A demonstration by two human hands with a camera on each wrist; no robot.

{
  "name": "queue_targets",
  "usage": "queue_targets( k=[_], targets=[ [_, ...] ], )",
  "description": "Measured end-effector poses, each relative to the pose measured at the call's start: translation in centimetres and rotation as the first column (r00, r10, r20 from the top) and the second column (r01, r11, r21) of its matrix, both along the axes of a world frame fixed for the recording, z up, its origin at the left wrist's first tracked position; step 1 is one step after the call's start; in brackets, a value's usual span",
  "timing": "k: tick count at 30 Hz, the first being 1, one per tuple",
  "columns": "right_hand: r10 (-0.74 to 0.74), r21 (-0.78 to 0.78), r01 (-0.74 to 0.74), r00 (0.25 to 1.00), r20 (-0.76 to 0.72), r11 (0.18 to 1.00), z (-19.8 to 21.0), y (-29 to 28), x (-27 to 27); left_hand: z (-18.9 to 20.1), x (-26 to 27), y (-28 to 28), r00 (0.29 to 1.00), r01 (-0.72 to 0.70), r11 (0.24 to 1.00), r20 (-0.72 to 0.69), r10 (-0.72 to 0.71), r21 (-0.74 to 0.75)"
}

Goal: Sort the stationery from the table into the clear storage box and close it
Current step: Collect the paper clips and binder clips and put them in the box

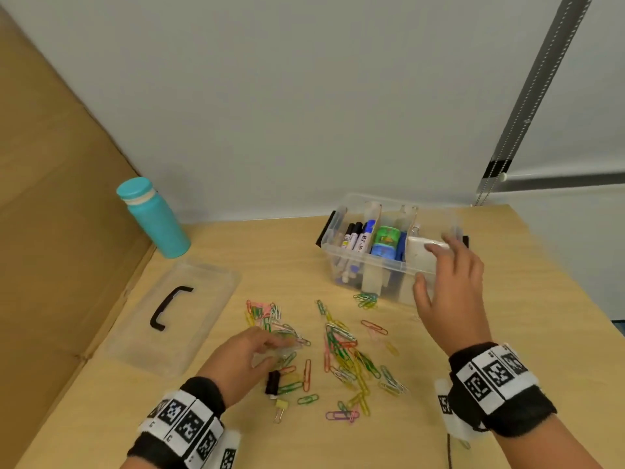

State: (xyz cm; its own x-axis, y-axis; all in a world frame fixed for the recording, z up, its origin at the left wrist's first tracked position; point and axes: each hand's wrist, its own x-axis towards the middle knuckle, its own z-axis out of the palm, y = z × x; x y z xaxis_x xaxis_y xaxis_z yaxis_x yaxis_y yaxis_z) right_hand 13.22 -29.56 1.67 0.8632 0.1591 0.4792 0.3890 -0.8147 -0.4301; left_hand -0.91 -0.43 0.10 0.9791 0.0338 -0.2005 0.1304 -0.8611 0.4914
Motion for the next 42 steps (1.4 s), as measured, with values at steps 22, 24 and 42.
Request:
queue_targets(
  k=[22,24,42],
  targets=[
    [0.437,-0.277,-0.742,0.608,-0.663,0.61,-5.5,12.5,-12.1,-4.1,-1.6,3.7,0.998,0.058,0.971,0.023,-0.054,-0.23],
    [0.435,-0.151,-0.7,0.582,-0.687,0.698,-5.5,11.6,-11.6,-3.4,-1.8,4.7,0.998,-0.011,0.937,0.05,0.03,-0.348],
    [0.425,-0.164,-0.709,0.573,-0.701,0.686,-6.2,14.5,-10.9,-4.5,-4.0,9.5,0.974,-0.219,0.833,-0.06,0.219,-0.509]
  ],
)
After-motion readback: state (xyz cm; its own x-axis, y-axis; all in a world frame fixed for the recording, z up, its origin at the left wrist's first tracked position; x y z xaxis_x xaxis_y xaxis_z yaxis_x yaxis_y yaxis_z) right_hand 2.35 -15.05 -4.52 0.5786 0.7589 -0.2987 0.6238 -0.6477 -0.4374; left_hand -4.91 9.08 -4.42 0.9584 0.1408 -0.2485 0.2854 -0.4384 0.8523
